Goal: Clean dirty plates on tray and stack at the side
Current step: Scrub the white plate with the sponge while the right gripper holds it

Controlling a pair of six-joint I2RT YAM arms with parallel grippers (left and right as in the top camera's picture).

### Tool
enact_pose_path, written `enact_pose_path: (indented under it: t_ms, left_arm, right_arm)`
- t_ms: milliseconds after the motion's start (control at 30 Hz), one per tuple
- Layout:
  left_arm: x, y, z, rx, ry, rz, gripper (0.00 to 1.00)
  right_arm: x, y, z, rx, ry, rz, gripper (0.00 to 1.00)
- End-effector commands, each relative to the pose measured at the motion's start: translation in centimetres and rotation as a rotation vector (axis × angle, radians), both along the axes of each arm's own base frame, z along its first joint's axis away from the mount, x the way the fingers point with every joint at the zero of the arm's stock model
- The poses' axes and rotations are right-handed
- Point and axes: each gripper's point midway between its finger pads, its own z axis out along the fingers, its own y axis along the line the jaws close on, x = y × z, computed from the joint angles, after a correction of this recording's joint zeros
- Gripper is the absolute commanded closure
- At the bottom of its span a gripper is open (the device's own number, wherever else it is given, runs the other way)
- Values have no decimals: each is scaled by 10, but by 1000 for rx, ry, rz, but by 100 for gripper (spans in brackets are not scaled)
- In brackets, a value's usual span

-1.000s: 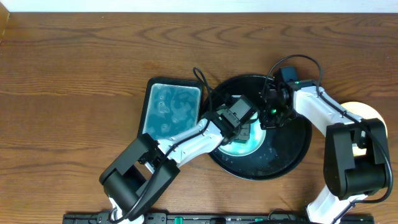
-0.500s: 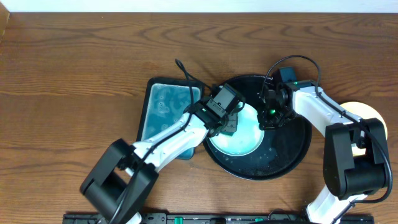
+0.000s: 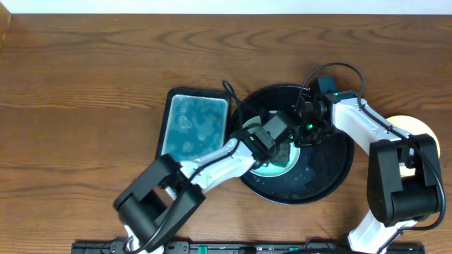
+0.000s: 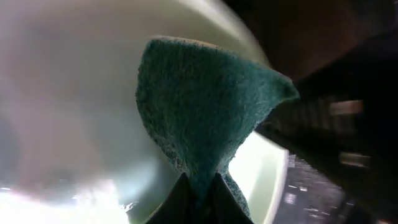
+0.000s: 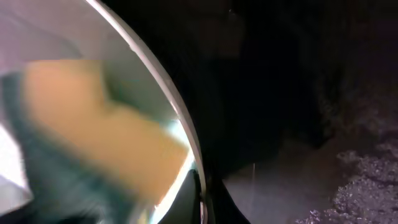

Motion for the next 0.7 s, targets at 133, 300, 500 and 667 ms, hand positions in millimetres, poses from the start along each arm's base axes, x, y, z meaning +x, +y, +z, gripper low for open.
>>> enact_pose_path:
  t_ms: [133, 300, 500, 667]
  left_arm:
    - [10, 54, -34, 239, -7, 136, 93]
    - [26, 89, -17, 337, -67, 176, 93]
    - [38, 80, 28, 250, -160, 73, 93]
    - [32, 62, 46, 138, -148, 28, 93]
  right_arm:
    - [-12, -7, -15, -47, 45, 19, 99]
    - [-12, -7, -15, -49, 45, 19, 99]
    - [-12, -7, -15, -49, 45, 19, 99]
    - [-12, -7, -15, -49, 44, 19, 99]
